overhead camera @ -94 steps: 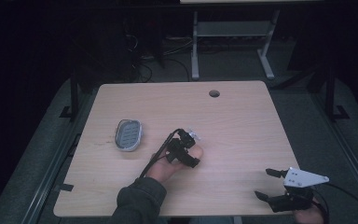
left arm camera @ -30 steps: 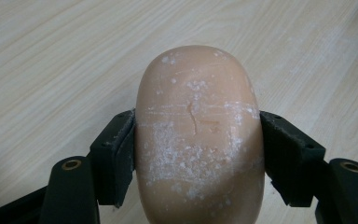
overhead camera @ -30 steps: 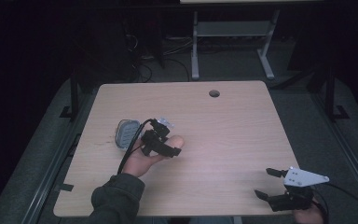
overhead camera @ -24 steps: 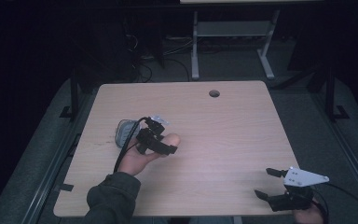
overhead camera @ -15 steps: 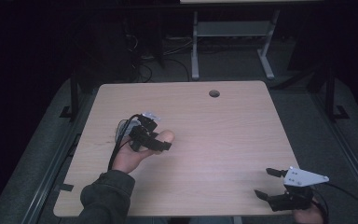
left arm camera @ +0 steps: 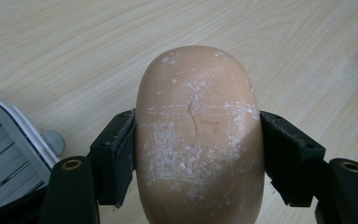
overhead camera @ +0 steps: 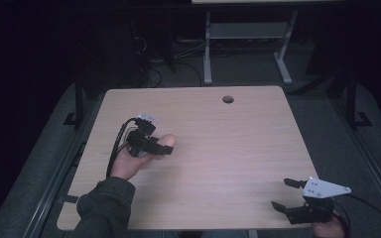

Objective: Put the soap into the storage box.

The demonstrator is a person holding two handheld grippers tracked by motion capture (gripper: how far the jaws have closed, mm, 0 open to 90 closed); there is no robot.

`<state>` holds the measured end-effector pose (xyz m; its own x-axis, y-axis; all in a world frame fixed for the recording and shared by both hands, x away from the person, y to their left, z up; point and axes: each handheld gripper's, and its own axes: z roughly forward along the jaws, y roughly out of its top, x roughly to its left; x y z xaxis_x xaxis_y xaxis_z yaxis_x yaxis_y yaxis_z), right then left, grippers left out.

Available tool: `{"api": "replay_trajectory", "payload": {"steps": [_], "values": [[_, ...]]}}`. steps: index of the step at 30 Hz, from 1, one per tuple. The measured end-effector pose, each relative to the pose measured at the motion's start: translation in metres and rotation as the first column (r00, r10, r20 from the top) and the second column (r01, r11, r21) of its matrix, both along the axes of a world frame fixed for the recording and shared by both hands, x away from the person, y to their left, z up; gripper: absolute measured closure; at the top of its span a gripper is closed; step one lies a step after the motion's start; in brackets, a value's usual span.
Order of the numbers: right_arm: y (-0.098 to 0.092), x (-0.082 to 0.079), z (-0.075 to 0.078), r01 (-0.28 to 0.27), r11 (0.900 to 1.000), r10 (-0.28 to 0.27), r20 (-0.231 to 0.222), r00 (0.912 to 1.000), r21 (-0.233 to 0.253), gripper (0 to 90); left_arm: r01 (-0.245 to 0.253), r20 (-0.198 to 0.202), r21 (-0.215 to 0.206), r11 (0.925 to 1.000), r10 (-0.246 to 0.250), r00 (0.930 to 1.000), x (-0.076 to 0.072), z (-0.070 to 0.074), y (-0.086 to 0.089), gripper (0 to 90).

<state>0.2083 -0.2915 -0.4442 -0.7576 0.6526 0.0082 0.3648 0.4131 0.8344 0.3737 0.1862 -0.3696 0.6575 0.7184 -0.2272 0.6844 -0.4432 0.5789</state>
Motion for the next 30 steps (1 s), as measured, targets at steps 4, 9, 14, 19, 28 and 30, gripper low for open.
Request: {"api": "replay_trajectory", "payload": {"steps": [4,9,14,19,28,30], "values": [[0.0,0.0,0.0,0.0,1.0,0.0,0.0,1.0,0.001,13.8,-0.008,-0.005,-0.007,0.9999,0.008,1.0,0.001,0.001,0.005,32.4],[-0.001,0.0,0.0,0.001,1.0,-0.001,0.002,1.0,0.001,13.8,-0.018,-0.01,-0.027,0.9995,0.017,0.9998,0.003,0.002,0.012,32.4],[-0.001,-0.001,0.001,0.002,1.0,-0.002,0.001,1.0,0.005,13.8,-0.038,-0.019,-0.049,0.9981,0.037,0.9991,0.005,0.001,0.02,32.4],[-0.001,-0.001,0.001,0.003,1.0,-0.003,0.0,1.0,0.006,13.8,-0.046,-0.024,-0.058,0.9972,0.045,0.9987,0.007,0.0,0.027,32.4],[-0.002,-0.001,0.001,0.003,1.0,-0.003,0.005,1.0,0.009,13.8,-0.07,-0.043,-0.093,0.9932,0.067,0.9969,0.012,0.0,0.037,32.4],[-0.002,-0.001,0.001,0.003,1.0,-0.003,0.003,1.0,0.009,13.8,-0.086,-0.047,-0.103,0.991,0.082,0.9956,0.012,0.0,0.04,32.4]]}}
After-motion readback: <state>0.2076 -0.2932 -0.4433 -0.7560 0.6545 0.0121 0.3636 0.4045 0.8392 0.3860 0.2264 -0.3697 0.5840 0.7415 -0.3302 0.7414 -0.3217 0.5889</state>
